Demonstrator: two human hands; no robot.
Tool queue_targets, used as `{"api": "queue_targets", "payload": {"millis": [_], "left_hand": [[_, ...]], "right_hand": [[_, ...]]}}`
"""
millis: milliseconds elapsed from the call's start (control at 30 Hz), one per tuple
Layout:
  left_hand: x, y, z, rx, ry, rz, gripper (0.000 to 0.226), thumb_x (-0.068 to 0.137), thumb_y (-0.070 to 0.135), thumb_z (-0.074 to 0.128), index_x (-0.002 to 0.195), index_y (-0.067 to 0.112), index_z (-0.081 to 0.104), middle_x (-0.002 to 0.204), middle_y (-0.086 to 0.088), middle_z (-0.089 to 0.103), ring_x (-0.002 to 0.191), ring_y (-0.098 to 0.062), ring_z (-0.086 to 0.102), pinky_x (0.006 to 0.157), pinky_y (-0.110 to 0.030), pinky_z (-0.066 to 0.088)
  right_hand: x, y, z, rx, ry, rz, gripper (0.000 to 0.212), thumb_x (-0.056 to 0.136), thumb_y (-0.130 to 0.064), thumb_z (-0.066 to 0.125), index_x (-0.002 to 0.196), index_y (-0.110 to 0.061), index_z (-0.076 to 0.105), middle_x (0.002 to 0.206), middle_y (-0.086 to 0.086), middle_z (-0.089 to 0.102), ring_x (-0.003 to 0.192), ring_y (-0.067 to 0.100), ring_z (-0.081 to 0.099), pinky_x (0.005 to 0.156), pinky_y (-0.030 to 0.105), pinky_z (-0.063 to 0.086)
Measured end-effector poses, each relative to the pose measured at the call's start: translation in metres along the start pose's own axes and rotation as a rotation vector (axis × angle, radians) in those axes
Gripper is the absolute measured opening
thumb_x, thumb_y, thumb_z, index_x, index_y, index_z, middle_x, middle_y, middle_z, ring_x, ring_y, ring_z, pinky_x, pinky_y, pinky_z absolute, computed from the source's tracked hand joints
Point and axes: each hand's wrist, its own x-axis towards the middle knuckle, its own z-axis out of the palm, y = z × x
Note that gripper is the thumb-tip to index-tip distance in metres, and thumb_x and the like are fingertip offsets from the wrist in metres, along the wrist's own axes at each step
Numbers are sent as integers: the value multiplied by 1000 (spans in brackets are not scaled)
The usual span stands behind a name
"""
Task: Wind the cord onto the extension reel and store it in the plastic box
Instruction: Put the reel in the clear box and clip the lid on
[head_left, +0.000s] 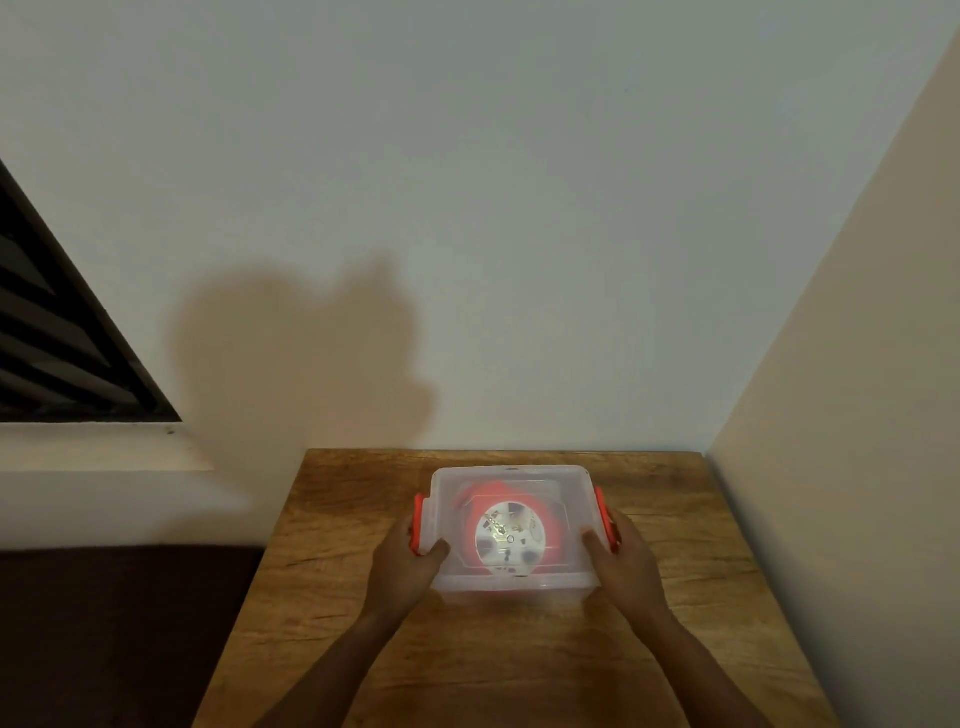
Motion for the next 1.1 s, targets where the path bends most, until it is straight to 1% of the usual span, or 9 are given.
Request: {"api": "queue_targets", "payload": {"millis": [133, 233, 333, 467, 600, 733, 867, 1000, 1100], "left_hand": [[7, 1, -5, -121, -90, -58, 51, 93, 22, 75, 140, 19, 55, 120, 0, 70, 97, -17, 73, 69, -27, 64], [7, -1, -1, -115, -102, -39, 48, 97, 20, 70, 142, 18, 54, 119, -1, 71, 99, -17, 73, 77, -36, 67], [2, 0, 8, -109, -40, -32, 51, 101, 19, 64, 149, 19, 46, 122, -1, 67, 97, -18, 72, 70, -28, 65], [-3, 4, 13, -36, 20, -23, 49, 104, 17, 59, 151, 14, 44, 132, -12, 66, 108, -31, 71, 86, -48, 64], [-9, 10, 17, 162, 83, 99, 39, 106, 14, 54, 145, 14, 53, 128, -10, 71, 105, -26, 74, 88, -46, 64], [-13, 16, 15, 165, 78, 73, 39, 106, 16, 53, 145, 13, 54, 128, -10, 71, 107, -27, 73, 90, -47, 64], [-11, 25, 10, -7, 29, -21, 48, 104, 14, 57, 151, 18, 47, 131, -7, 67, 106, -25, 70, 86, -41, 63], [-14, 33, 8, -199, 34, -98, 31, 106, 20, 52, 136, 21, 62, 113, -2, 73, 90, -18, 74, 65, -30, 63], [-15, 38, 12, -292, 63, -118, 24, 108, 20, 49, 116, 22, 72, 97, -1, 77, 81, -22, 77, 68, -44, 67]], "right_hand": [[8, -3, -1, 111, -99, 64, 52, 94, -35, 59, 143, -27, 41, 125, -1, 60, 102, 19, 65, 80, 42, 60], [6, -1, 2, 157, -135, 49, 49, 97, -34, 54, 144, -32, 38, 128, -1, 60, 101, 16, 66, 77, 40, 61], [5, 2, 2, 168, -142, 46, 53, 100, -34, 48, 149, -32, 30, 137, 0, 54, 107, 18, 64, 78, 38, 61], [5, 3, 1, 156, -164, 21, 57, 101, -34, 46, 152, -31, 23, 143, 2, 49, 114, 21, 61, 80, 38, 60], [4, 3, 2, 169, -173, 31, 57, 100, -34, 45, 152, -31, 23, 141, 3, 50, 111, 21, 62, 81, 41, 60], [3, 2, 0, 189, -185, 34, 57, 100, -35, 47, 152, -32, 23, 141, 3, 51, 110, 20, 63, 80, 41, 60], [3, -1, 0, 247, -182, 61, 55, 100, -33, 48, 150, -33, 27, 138, 2, 54, 108, 20, 65, 80, 45, 60], [2, 1, -4, 302, -143, 104, 51, 101, -27, 49, 148, -33, 33, 135, 2, 57, 105, 22, 66, 79, 48, 59], [-1, 1, -16, 364, -104, 112, 51, 100, -22, 50, 148, -34, 35, 130, -3, 59, 103, 19, 68, 76, 42, 61]]}}
